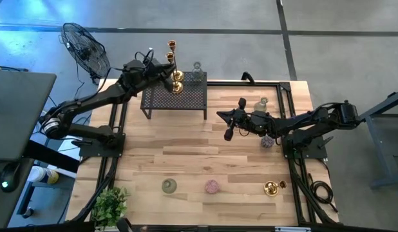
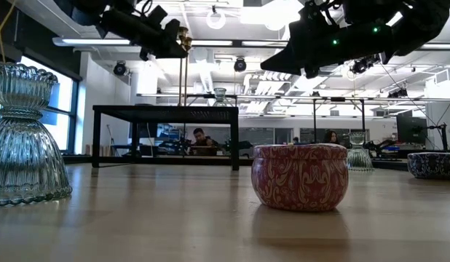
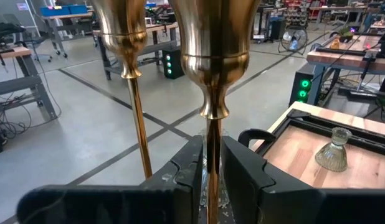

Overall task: Pick & Place candle stick holders
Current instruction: Put the left gold candle holder on the shelf aligned with the other gold candle holder, then put the top green glass candle holder on the shelf aligned with the other green glass candle holder

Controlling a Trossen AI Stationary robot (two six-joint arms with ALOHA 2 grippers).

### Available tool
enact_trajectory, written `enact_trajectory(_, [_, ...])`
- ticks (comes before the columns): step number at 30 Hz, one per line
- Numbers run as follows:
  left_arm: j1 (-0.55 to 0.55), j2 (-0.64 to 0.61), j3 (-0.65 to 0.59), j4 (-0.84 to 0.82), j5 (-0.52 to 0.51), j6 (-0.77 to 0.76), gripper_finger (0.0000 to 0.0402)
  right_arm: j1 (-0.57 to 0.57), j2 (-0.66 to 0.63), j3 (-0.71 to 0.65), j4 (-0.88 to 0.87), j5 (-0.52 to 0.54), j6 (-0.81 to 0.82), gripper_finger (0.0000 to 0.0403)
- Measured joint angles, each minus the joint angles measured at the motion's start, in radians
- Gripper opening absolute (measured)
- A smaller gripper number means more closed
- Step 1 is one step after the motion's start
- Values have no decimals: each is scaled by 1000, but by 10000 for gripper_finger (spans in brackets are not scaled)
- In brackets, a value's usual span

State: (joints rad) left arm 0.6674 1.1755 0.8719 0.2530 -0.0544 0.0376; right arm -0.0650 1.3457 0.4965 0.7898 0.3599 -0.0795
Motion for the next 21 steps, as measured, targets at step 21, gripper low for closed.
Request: enact_trajectory(21, [-1, -60, 0, -84, 56, 4, 195, 0, 0, 0, -1, 0, 0, 1])
